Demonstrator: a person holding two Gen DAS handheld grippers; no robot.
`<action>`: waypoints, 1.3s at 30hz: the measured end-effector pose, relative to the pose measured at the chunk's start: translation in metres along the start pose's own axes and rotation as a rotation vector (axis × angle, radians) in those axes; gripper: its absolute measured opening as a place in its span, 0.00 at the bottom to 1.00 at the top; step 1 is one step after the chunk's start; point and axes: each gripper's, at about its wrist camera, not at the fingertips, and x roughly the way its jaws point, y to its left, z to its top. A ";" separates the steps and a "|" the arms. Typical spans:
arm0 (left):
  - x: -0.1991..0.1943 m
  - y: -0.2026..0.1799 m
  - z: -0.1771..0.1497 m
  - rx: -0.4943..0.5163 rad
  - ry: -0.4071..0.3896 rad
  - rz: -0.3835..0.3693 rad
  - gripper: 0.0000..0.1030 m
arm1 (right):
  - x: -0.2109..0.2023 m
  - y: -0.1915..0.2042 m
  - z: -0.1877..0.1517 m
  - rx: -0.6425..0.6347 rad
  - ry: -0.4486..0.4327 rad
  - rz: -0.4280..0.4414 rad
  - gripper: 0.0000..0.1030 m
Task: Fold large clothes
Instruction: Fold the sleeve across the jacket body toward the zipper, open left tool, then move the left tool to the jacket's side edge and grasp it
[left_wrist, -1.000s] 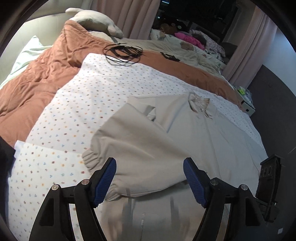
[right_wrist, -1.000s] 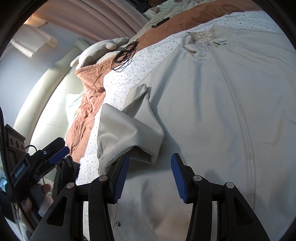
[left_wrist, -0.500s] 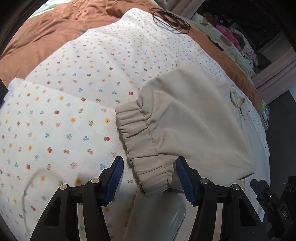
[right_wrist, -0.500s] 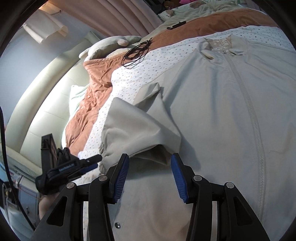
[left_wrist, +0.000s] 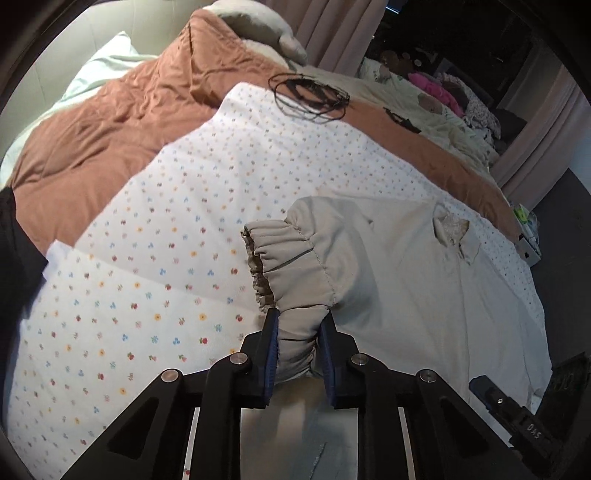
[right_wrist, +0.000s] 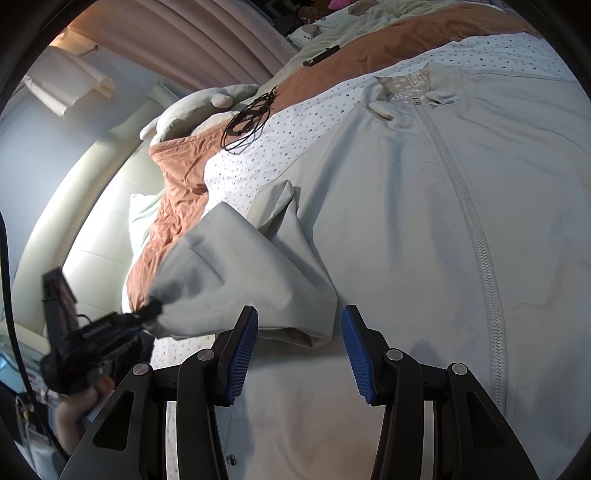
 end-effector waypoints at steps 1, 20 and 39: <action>-0.007 -0.008 0.004 0.014 -0.014 0.004 0.20 | -0.002 -0.001 0.001 0.003 -0.005 0.003 0.46; -0.058 -0.182 0.001 0.245 -0.091 -0.136 0.15 | -0.071 -0.067 0.042 0.155 -0.144 0.001 0.46; 0.014 -0.247 -0.030 0.282 0.079 -0.318 0.68 | -0.091 -0.114 0.052 0.295 -0.189 -0.046 0.47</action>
